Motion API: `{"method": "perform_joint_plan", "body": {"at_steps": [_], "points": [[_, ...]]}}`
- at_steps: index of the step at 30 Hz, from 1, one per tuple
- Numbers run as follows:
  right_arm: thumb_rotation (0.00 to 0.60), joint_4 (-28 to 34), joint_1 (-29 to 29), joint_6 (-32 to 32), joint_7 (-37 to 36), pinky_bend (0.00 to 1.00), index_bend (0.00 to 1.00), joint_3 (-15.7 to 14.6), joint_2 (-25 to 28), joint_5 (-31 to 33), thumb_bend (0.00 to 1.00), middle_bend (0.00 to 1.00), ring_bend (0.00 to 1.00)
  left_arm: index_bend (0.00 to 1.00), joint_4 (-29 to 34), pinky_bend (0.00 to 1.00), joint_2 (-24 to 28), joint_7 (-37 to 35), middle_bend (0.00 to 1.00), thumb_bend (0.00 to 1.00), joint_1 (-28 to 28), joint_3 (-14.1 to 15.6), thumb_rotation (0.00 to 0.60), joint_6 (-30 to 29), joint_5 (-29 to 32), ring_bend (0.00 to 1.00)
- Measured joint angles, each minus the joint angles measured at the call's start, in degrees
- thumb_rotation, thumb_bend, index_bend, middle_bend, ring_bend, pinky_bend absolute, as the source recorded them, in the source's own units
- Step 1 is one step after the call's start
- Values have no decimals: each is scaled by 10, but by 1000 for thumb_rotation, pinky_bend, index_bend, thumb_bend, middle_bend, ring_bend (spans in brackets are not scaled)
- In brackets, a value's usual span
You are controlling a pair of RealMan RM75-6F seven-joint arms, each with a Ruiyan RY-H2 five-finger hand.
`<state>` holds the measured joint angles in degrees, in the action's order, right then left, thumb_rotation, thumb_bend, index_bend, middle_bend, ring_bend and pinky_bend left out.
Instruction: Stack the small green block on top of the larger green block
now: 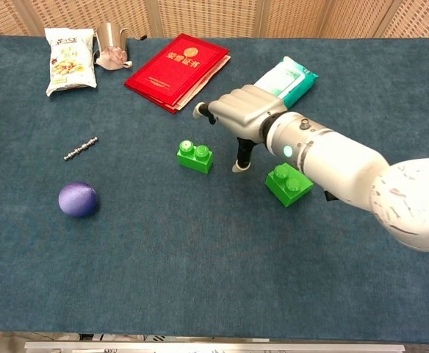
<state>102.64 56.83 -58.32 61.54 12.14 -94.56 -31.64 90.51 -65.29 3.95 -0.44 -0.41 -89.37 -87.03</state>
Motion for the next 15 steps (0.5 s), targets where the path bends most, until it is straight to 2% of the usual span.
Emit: {"method": "perform_joint_plan", "body": {"at_steps": [9,15], "points": [[600,-63,69,-5,27,347,158,5,-52,80,14,267,189,50,-7,128,0,-11,124,218,6,0,600,-3,3,112],[600,-107,99,16,28,347,203,3,-68,106,19,294,190,50,-12,128,0,-16,124,218,9,-1,600,-6,6,112]]}}
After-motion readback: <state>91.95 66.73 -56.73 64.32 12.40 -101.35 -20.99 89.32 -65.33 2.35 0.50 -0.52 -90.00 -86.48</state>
